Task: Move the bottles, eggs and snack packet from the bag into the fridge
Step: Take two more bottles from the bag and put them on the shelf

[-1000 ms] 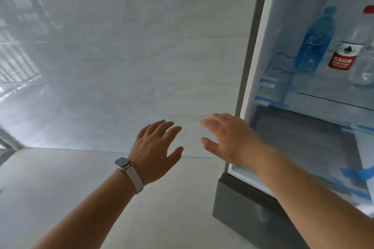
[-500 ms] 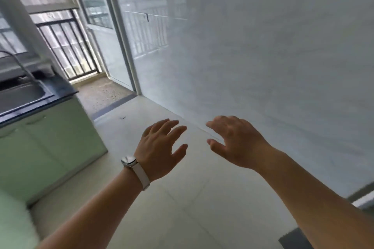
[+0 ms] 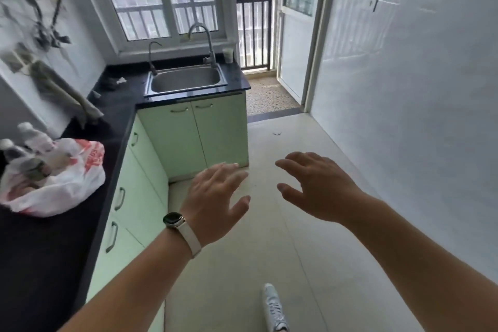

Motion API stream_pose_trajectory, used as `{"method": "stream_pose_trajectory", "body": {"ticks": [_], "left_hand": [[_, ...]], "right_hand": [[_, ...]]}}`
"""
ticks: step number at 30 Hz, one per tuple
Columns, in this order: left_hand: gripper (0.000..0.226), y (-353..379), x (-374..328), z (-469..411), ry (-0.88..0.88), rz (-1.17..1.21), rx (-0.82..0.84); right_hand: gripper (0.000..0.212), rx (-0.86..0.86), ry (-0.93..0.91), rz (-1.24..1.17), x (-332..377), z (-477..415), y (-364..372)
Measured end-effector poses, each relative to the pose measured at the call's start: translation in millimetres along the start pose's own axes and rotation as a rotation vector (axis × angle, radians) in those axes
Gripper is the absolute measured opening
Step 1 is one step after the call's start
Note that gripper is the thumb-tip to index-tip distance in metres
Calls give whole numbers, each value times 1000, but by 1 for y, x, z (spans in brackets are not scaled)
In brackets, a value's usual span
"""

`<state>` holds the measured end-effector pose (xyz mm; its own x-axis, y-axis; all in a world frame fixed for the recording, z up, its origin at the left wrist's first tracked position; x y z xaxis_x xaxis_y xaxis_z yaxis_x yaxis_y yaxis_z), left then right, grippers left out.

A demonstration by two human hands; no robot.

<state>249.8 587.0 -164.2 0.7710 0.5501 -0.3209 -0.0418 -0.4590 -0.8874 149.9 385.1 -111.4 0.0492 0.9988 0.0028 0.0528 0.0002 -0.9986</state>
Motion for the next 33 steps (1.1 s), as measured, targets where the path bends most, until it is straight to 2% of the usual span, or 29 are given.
{"method": "stream_pose_trajectory", "body": {"ticks": [7,16,28,33], "left_hand": [[50,-12,68,-29,-208,-89,-40],[49,-46,134,-70,-382,-241,-82],[51,-95,215,-17,-669,-346,-195],[49,-108,279,6,-675,-436,-124]], "right_hand": [[57,19,-211,-47,14,-117,19],[54,-2,-451,-126,39,-246,17],[56,6,-706,-196,141,-341,33],[56,54,-765,-165,198,-379,54]]}}
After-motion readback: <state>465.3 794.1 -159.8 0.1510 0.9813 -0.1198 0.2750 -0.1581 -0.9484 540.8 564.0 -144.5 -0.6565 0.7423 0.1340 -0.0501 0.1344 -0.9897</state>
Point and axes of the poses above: each hand's wrist, its own z-axis away from the middle knuckle, its own y-axis out of the palm, x = y × z, the point moved 2 cm from there along -z, towards the middle knuckle, and after that the axes turned 6 degrees about z, right-handed, at the moved point
